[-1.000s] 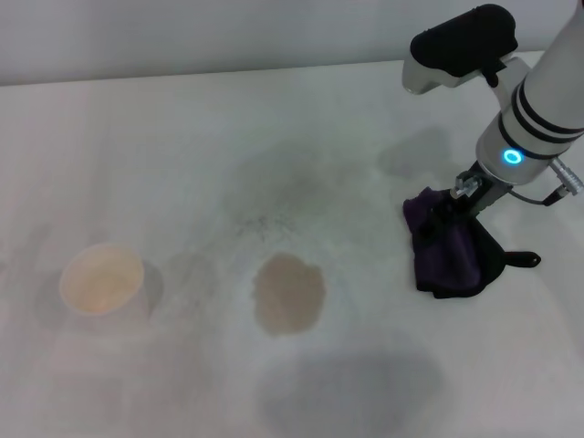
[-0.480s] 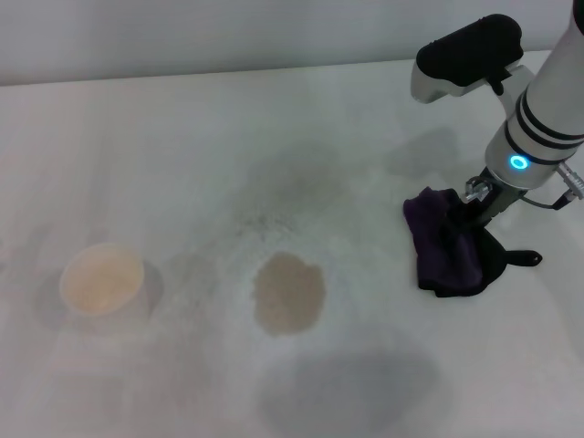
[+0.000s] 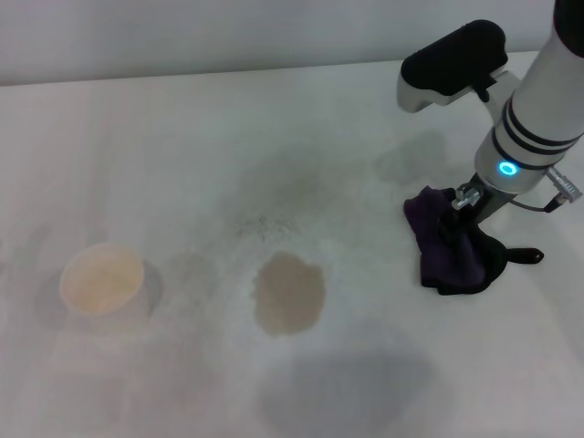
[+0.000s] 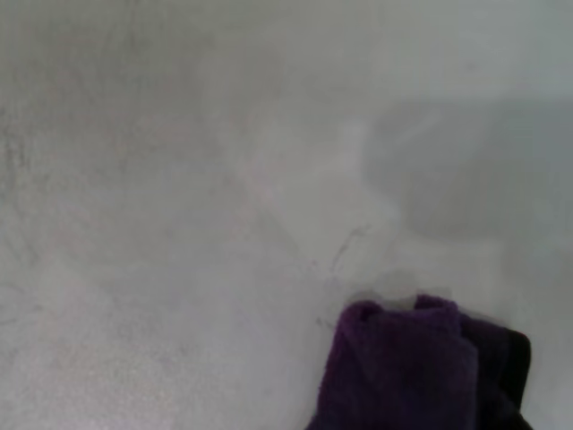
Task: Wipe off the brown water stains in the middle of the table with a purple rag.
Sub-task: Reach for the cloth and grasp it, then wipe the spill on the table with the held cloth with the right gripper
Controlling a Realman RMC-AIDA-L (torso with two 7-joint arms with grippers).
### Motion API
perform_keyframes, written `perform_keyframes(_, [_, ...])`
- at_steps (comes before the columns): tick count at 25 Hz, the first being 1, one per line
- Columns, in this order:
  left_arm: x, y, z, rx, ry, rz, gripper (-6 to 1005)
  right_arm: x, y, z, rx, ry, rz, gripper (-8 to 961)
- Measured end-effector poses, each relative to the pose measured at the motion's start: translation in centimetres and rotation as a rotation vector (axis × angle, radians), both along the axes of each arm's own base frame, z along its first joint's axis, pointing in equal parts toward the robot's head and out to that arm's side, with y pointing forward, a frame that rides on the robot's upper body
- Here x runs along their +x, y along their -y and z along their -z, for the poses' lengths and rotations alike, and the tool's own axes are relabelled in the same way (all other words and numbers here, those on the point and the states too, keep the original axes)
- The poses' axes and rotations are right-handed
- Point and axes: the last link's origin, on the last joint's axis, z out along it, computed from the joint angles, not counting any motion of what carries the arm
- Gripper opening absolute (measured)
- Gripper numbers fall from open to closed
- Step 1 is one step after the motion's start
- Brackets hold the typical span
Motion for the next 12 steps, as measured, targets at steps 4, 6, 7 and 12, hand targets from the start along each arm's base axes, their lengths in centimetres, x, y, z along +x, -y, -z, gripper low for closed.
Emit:
perform_keyframes(4, [0.0,0.0,0.0,0.000,0.000,0.000,887,-0.6,0.0,0.5,-0.018,0.017,-0.022,304])
perform_keyframes(6, [0.0,0.0,0.0,0.001,0.001,0.000,887,-1.2,0.1,0.9,-0.033,0.026,-0.043,249])
perform_keyframes(7, [0.0,-0.1,0.0,0.003,0.002,-0.001,888,-1.5,0.2,1.1,-0.040,0.029,-0.051,222])
perform_keyframes(12, [-0.1,-0.4,-0.2,0.011,0.006,-0.010,888,-3.7,0.6,2.3,-0.071,0.003,-0.105,197])
